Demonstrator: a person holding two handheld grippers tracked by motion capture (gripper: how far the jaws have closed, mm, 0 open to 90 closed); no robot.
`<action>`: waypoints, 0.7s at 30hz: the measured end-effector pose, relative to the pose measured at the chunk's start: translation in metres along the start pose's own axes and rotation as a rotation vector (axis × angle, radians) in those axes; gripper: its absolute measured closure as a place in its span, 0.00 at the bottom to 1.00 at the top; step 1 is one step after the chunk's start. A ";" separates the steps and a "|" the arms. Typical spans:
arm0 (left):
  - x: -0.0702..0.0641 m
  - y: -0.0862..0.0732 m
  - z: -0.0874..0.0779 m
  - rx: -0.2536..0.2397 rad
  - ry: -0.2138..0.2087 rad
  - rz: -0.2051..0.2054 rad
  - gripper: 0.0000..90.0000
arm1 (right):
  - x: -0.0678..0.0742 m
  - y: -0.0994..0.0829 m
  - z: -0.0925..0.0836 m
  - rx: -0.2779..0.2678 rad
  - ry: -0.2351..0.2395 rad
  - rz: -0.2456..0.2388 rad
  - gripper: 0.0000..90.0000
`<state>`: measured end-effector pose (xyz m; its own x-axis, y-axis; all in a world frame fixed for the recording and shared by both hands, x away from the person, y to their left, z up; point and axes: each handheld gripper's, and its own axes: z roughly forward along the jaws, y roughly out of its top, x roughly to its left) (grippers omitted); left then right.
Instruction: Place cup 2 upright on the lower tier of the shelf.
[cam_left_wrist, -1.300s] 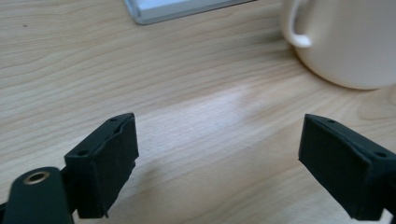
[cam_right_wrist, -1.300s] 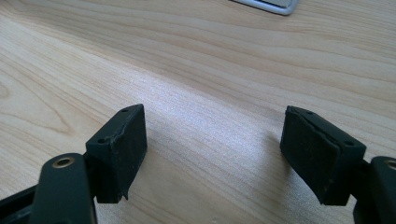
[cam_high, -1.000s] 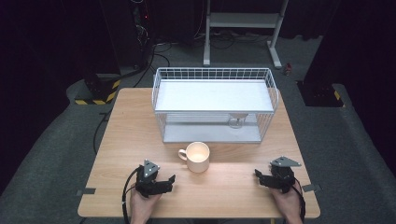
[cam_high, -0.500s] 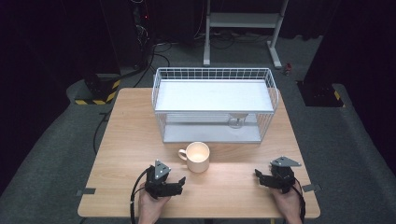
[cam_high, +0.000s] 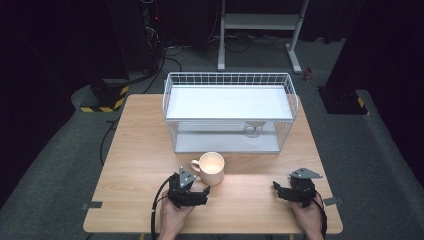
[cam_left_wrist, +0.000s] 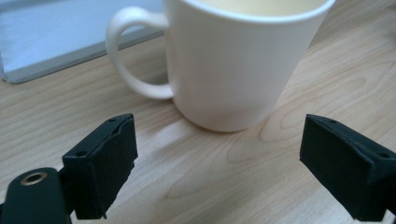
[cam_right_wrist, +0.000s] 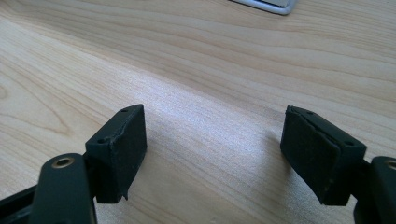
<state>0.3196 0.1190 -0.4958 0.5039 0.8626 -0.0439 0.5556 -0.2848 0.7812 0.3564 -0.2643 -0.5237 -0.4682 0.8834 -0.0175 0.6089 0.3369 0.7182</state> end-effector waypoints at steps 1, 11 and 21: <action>-0.001 0.001 0.001 -0.002 -0.002 0.000 0.12 | 0.000 0.000 0.000 0.001 0.000 0.003 0.25; -0.004 0.012 0.010 -0.003 0.013 0.007 0.12 | 0.000 0.000 0.000 0.001 0.000 0.003 0.25; -0.008 0.018 0.019 -0.016 0.026 0.006 0.12 | 0.000 0.000 0.000 0.001 0.000 0.003 0.25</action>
<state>0.3380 0.0992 -0.4931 0.4896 0.8716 -0.0236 0.5422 -0.2831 0.7911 0.3563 -0.2642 -0.5236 -0.4663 0.8845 -0.0156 0.6110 0.3347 0.7174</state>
